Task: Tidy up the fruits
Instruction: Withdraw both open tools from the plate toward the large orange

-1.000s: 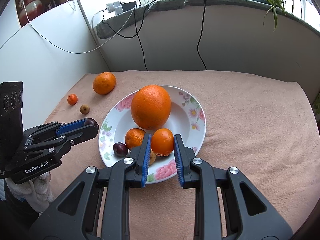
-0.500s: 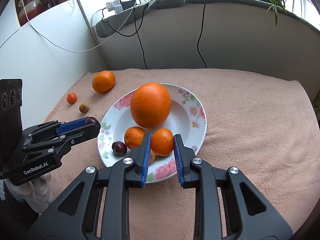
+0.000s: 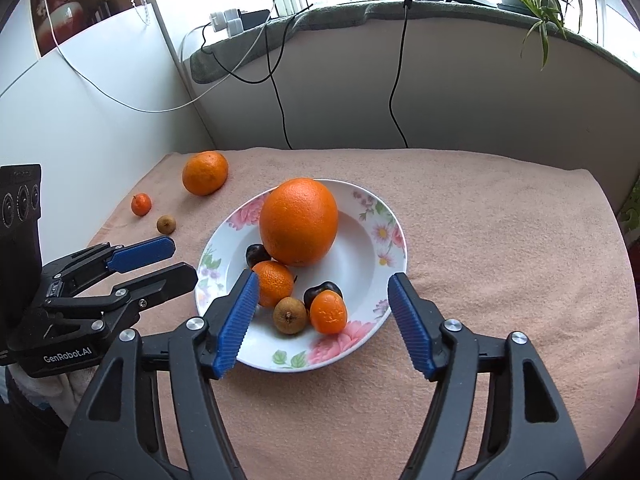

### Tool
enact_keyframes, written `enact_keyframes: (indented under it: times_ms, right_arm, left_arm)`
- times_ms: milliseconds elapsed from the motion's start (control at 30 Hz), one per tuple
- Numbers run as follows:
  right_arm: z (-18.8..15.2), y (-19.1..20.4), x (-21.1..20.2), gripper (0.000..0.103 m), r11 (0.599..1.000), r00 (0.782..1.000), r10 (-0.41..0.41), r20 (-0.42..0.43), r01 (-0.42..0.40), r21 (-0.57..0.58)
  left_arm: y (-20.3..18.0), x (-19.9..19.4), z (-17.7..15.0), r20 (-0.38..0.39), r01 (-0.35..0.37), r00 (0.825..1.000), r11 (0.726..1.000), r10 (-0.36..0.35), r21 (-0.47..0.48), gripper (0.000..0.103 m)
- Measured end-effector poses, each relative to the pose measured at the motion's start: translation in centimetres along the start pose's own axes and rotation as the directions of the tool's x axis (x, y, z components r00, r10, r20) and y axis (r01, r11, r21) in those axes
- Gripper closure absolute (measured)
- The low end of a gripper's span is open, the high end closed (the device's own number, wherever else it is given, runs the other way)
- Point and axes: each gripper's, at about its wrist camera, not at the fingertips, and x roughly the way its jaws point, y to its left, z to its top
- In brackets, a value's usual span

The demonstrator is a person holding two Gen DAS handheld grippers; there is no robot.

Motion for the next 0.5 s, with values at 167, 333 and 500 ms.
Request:
enact_keyframes:
  times_ms: [167, 333, 500]
  right_arm:
    - [0.16, -0.11, -0.23, 0.019, 1.000, 1.000, 0.001, 0.014, -0.001, 0.023]
    - [0.13, -0.07, -0.39, 0.019, 0.999, 1.000, -0.002, 0.027, 0.001, 0.033]
    - [0.28, -0.04, -0.64, 0.014, 0.999, 0.999, -0.009, 0.049, 0.008, 0.038]
  left_arm:
    - [-0.34, -0.31, 0.15, 0.019, -0.055, 0.998, 0.998, 0.054, 0.021, 0.023]
    - [-0.25, -0.51, 0.16, 0.027, -0.076, 0.997, 0.997, 0.075, 0.020, 0.023]
    - [-0.14, -0.76, 0.10, 0.037, -0.085, 0.996, 0.996, 0.084, 0.022, 0.022]
